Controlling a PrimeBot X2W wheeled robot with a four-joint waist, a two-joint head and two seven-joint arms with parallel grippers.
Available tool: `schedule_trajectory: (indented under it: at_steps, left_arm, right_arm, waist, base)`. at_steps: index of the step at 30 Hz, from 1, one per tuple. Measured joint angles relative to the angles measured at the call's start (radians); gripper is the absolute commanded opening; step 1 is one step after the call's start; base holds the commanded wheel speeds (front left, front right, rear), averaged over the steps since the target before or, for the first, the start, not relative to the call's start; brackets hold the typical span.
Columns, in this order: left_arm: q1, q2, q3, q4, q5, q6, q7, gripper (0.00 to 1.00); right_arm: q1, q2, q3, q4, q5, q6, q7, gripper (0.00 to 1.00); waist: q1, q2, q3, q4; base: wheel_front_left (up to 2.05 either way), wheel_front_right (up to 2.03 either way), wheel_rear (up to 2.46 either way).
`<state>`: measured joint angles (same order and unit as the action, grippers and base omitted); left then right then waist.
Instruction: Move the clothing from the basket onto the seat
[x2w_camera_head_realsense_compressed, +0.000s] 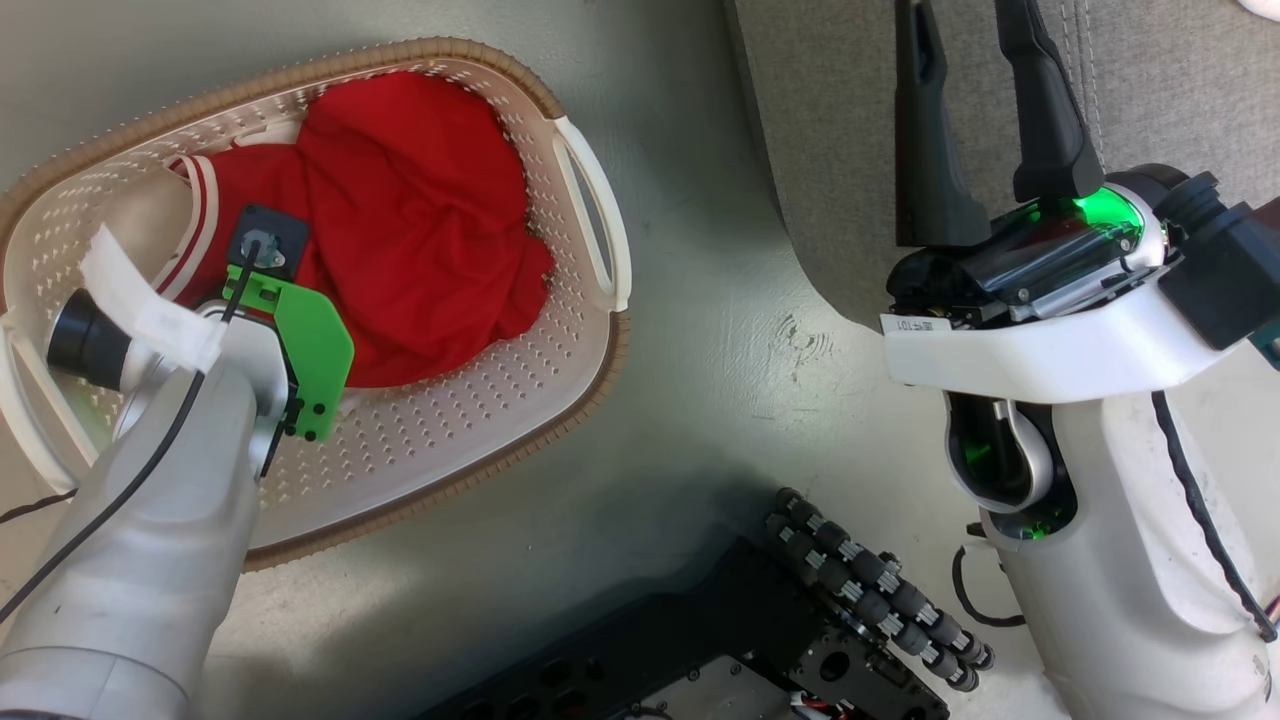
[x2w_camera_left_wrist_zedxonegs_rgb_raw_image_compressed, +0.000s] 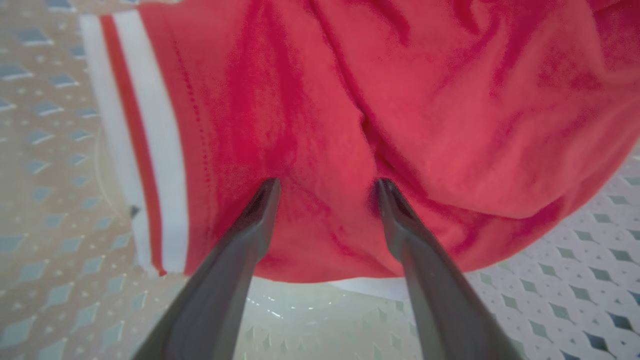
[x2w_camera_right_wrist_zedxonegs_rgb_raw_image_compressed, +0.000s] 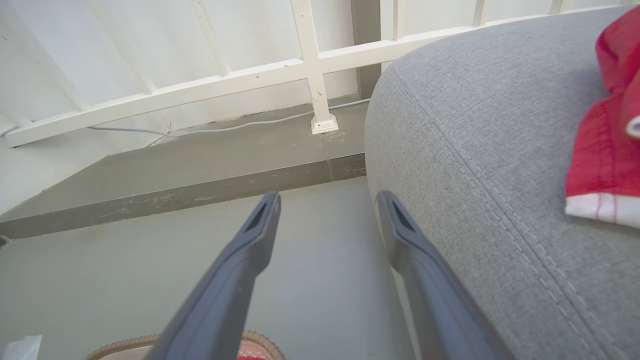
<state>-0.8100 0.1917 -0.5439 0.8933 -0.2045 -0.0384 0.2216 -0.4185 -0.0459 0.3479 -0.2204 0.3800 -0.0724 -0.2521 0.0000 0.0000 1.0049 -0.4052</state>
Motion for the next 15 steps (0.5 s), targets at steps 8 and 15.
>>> schedule_trajectory:
  at_steps: [8,15]
  left_arm:
    - [-0.021,-0.022,0.0,0.043,-0.002,0.004,0.015,0.0]
    - [-0.04,-0.04,-0.001,0.081,-0.002,0.004,0.006,0.0]
  right_arm:
    - [0.0,0.0,-0.002,-0.009,0.0,-0.009,-0.003,1.0]
    - [0.0,0.0,-0.002,-0.009,0.0,-0.01,-0.003,1.0]
  waist:
    - [0.0,0.0,0.005,0.004]
    - [0.0,0.0,0.008,0.008]
  base:
    - [0.0,0.0,0.0]
    - [0.0,0.0,0.0]
